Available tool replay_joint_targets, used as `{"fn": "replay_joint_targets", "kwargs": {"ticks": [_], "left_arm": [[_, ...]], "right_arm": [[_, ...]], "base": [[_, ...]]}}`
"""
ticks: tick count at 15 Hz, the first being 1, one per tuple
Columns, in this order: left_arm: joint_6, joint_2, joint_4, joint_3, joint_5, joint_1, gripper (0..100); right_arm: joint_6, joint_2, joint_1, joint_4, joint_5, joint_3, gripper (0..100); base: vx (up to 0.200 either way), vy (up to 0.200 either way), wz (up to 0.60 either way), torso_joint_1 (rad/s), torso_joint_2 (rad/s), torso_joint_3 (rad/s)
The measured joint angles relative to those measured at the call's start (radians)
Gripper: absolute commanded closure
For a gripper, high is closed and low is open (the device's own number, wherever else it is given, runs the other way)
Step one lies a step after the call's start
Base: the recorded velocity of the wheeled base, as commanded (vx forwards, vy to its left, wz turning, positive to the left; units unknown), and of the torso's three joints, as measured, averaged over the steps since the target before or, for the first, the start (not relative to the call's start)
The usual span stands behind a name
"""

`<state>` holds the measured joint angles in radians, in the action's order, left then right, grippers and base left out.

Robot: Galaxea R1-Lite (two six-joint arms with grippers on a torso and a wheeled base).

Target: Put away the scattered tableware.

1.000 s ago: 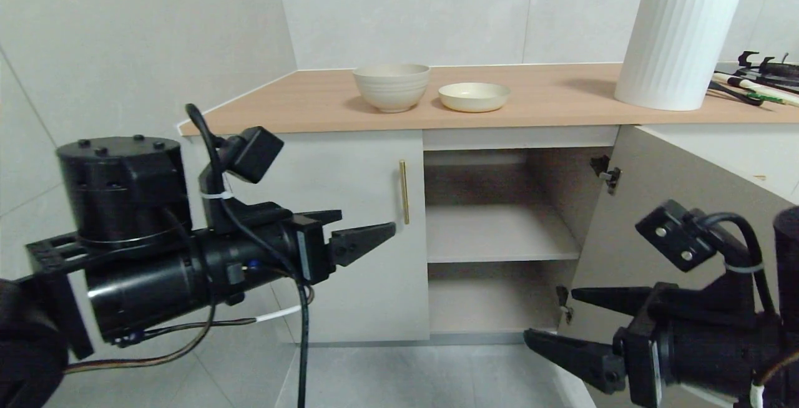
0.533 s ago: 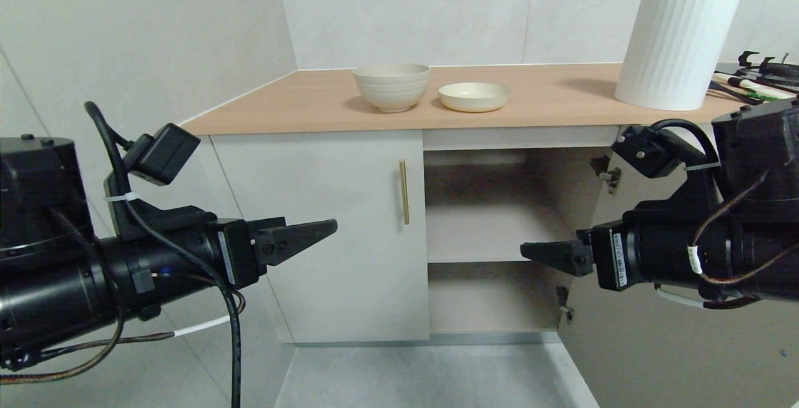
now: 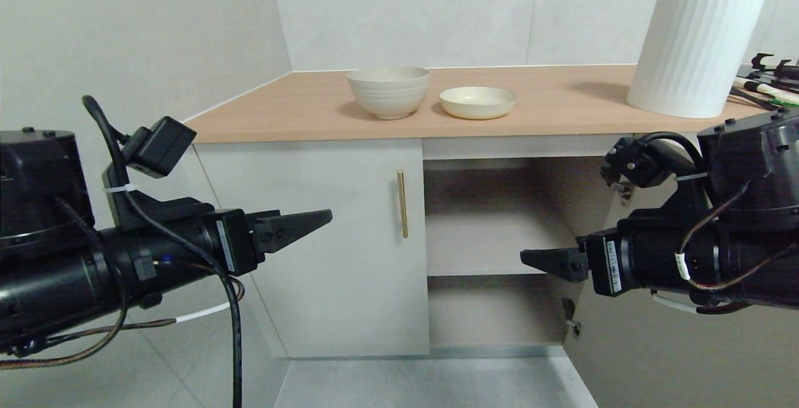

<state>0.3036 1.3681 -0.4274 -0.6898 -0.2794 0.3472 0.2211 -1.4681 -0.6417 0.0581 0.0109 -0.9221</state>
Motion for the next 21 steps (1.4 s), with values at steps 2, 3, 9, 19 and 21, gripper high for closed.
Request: {"fn": "replay_joint_targets", "kwargs": {"ticks": [2,3,9,19,21], "left_arm": [[0.0,0.0,0.0,-0.006,0.0,-0.008,0],[0.0,-0.001,0.001,-0.007,0.0,-0.011,0],[0.0,-0.02,0.001,-0.008,-0.002,-0.011,0],[0.001,-0.161,0.146,-0.062,-0.065,-0.002,0],[0.004,-0.156,0.122,-0.063,-0.064,-0.002,0]], "right_arm": [[-0.001,0.001,-0.001,0.001,0.0,0.005,0],[-0.002,0.001,-0.001,0.0,0.0,0.008,0],[-0.04,0.006,-0.002,0.0,-0.002,0.026,0],[-0.067,0.06,-0.044,-0.002,-0.007,0.047,0],[-0.068,0.06,-0.044,-0.001,-0.005,0.047,0]], "base": [[0.2,0.0,0.0,0.007,0.0,0.002],[0.2,0.0,0.0,0.002,0.01,0.007],[0.133,0.0,0.0,0.001,0.0,0.004],[0.0,0.0,0.0,0.0,0.0,0.0],[0.0,0.0,0.0,0.034,-0.14,-0.1]]}}
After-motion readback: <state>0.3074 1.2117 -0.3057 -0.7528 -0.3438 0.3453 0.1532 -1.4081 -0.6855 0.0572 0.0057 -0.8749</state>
